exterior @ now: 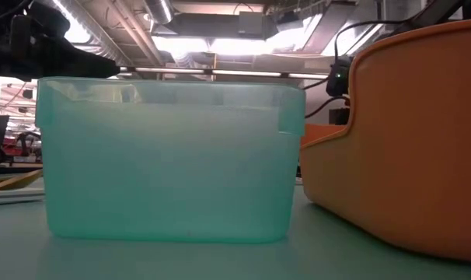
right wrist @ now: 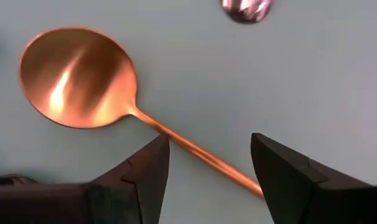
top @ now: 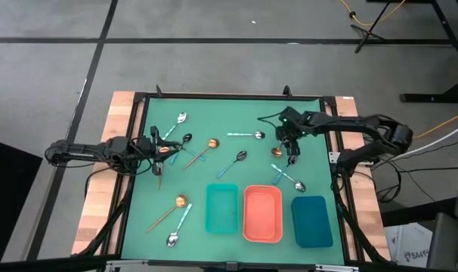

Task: Sort silverware by color (type)
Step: Put the golden spoon into the blue bin

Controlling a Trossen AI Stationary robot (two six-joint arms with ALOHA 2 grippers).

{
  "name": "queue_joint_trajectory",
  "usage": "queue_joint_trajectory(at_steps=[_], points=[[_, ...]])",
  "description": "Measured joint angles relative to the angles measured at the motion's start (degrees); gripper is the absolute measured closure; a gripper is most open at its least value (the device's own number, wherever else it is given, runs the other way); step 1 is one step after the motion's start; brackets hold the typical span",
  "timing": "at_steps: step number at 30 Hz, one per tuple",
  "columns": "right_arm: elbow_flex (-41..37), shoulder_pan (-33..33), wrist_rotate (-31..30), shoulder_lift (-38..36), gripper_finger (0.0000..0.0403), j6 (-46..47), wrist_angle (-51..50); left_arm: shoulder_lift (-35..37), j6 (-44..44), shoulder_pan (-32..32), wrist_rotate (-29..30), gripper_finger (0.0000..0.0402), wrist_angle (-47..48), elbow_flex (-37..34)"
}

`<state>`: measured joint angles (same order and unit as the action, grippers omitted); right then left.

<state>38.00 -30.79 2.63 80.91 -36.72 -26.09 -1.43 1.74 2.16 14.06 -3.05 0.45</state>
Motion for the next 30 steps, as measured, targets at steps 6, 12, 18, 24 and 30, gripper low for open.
queue_joint_trajectory(at_steps=[6,12,18,24,30], points=[[0.0,0.0,0.0,2.6,0.0187,0.0,0.0,0.0,0.0,0.0,0.0,0.0292,0.0,0.0],[0.1,0.0,1.4,3.7,0.0187,-1.2,0.2,0.0,0.0,0.0,0.0,0.0292,0.0,0.0],[0.1,0.0,2.8,3.8,0.0214,-1.4,-0.1,0.0,0.0,0.0,0.0,0.0292,0.0,0.0],[0.0,0.0,3.4,3.8,0.0271,-1.4,-0.7,0.0,0.0,0.0,0.0,0.0292,0.0,0.0],[0.0,0.0,3.4,3.9,0.0305,-1.3,-1.5,0.0,0.0,0.0,0.0,0.0292,0.0,0.0]])
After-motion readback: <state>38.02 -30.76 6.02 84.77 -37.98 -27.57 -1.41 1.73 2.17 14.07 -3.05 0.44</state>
